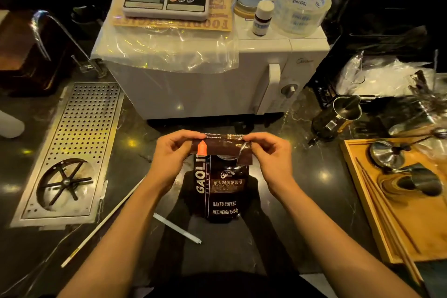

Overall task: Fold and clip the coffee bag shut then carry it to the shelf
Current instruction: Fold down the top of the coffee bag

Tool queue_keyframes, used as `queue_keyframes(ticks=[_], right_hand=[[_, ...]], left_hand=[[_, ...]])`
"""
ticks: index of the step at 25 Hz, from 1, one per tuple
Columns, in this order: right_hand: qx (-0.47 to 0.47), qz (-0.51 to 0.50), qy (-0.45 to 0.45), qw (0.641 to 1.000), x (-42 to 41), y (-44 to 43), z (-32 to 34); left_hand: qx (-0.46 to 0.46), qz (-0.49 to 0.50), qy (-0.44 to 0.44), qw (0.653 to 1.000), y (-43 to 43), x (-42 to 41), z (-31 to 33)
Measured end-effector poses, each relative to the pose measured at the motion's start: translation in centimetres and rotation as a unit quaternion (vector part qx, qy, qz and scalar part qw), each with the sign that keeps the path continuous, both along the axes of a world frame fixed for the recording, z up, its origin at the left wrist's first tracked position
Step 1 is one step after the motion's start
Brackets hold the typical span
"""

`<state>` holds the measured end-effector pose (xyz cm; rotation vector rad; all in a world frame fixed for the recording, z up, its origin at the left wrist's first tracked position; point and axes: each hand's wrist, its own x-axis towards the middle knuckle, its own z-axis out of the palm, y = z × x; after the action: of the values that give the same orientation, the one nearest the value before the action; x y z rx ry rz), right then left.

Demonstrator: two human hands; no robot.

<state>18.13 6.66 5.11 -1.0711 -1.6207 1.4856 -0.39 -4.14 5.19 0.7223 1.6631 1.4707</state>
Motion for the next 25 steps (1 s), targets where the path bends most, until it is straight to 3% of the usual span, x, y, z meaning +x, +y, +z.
queue_keyframes(ticks=[3, 5, 8, 12, 19, 25], right_hand=[[0.051, -0.012, 0.01, 0.999, 1.9, -2.2, 1.5], [0.054, -0.014, 0.017, 0.998, 3.1, -3.7, 2.0], [0.059, 0.004, 0.016, 0.998, 4.7, -5.6, 2.6], [0.07, 0.016, 0.021, 0.997, 5.5, -7.3, 2.9], [0.188, 0.029, -0.075, 0.979, 3.2, -8.1, 2.1], [0.261, 0.002, -0.091, 0.961, 2.2, -8.3, 1.1]], left_hand=[[0.042, -0.011, 0.057, 0.997, -2.6, 2.1, 1.6], [0.059, -0.015, 0.05, 0.997, -4.2, 3.5, 2.3], [0.06, -0.032, 0.057, 0.996, -6.0, 5.0, 2.9], [0.043, -0.021, 0.14, 0.989, -6.8, 6.5, 2.8], [0.05, 0.024, 0.183, 0.982, -6.6, 8.7, 1.6], [0.062, 0.064, 0.175, 0.981, -5.7, 9.0, 1.3]])
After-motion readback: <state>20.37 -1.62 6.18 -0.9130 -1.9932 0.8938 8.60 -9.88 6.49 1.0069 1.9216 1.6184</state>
